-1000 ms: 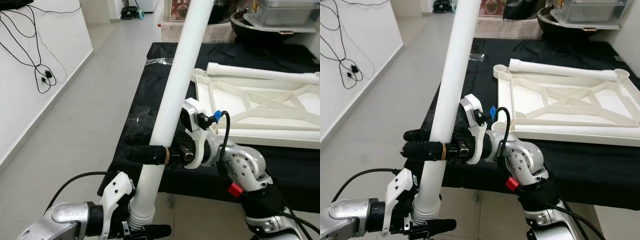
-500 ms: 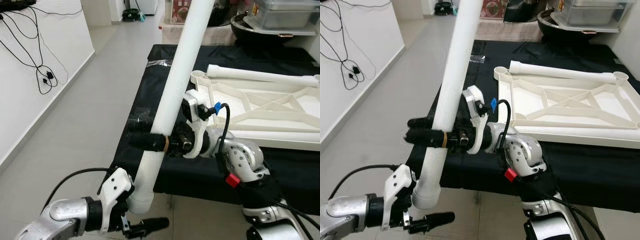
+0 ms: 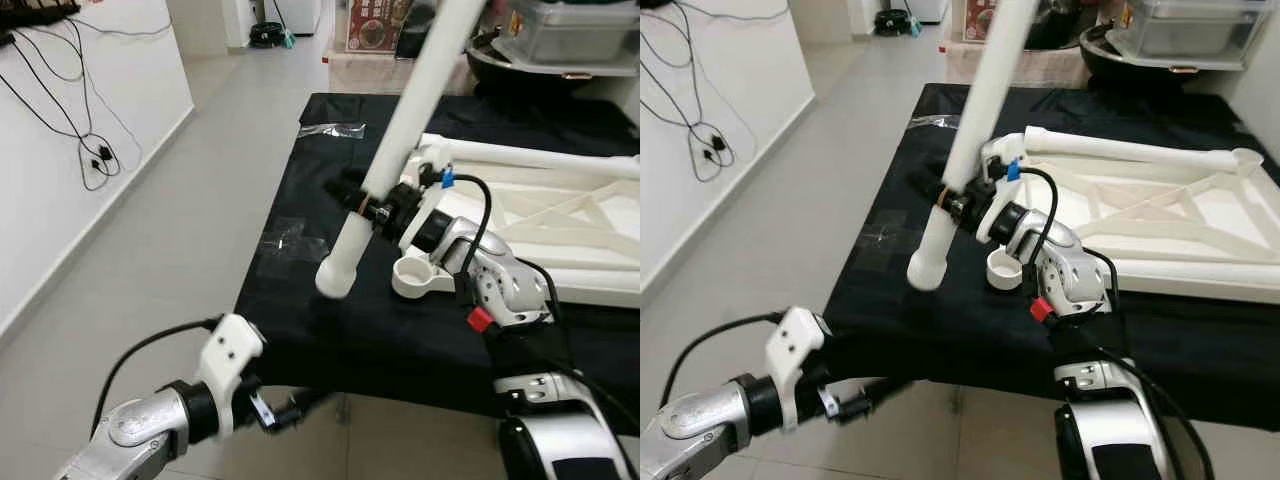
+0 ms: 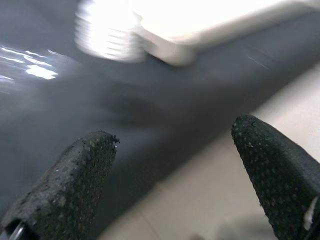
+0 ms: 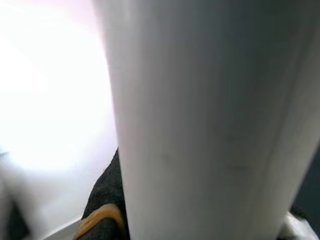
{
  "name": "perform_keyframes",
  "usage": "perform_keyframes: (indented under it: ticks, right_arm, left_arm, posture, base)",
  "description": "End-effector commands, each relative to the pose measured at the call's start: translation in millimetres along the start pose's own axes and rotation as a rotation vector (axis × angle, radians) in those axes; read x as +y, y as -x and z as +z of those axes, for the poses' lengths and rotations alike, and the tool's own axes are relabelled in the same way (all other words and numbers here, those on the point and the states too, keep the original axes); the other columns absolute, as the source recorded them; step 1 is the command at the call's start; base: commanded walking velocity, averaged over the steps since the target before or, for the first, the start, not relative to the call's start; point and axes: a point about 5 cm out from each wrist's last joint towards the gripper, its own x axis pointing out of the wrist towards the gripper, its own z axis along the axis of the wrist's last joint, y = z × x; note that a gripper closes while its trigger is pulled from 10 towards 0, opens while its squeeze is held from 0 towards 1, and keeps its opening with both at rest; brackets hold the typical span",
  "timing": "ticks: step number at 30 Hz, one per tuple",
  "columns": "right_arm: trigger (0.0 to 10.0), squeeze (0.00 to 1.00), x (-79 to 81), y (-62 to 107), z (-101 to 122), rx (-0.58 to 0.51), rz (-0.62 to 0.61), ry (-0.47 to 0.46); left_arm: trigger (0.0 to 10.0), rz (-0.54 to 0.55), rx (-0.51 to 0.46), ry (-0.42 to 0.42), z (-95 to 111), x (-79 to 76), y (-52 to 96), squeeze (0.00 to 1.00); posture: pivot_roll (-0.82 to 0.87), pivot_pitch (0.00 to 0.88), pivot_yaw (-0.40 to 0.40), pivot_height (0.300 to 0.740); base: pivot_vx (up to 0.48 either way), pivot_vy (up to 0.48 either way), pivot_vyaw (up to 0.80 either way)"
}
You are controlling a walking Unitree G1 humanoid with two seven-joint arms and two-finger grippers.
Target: Building children table
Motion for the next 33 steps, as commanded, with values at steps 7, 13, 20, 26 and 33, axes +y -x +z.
perform_keyframes:
  ticks: [7,13,20,26,33]
  right_arm:
    - [10.0,0.0,6.0,-3.2,6,-0.108,-0.216,0.153]
    - [10.0,0.0,14.2,-5.5,-2,-0.135,-0.267,0.165]
    - [10.0,0.0,17.3,-7.5,-5,-0.145,-0.284,0.172]
    - [10.0,0.0,18.4,-10.2,-6,-0.142,-0.287,0.167]
    - [10.0,0.0,18.2,-19.6,3,-0.163,-0.252,0.166]
  left_arm:
    - [10.0,0.316,-0.116,-0.039,14,21.4,-8.5,0.0]
    - [10.0,0.418,-0.156,-0.027,16,29.8,-9.1,0.0]
    - [10.0,0.436,-0.163,-0.046,14,28.7,-10.1,0.0]
    - [10.0,0.464,-0.164,0.001,12,31.1,-13.1,0.0]
    - [10.0,0.479,-0.167,0.021,10,28.2,-15.1,0.0]
  posture:
    - [0.1,0.069,0.014,0.74]
    - [0.1,0.071,0.006,0.74]
    - [0.1,0.072,0.0,0.74]
    - [0.1,0.074,-0.007,0.74]
    - [0.1,0.079,-0.008,0.74]
  base:
    - [0.0,0.0,0.0]
    - [0.0,-0.289,0.0]
    - [0.302,-0.368,0.0]
    - [0.102,-0.059,0.0]
    - [0.0,0.0,0.0]
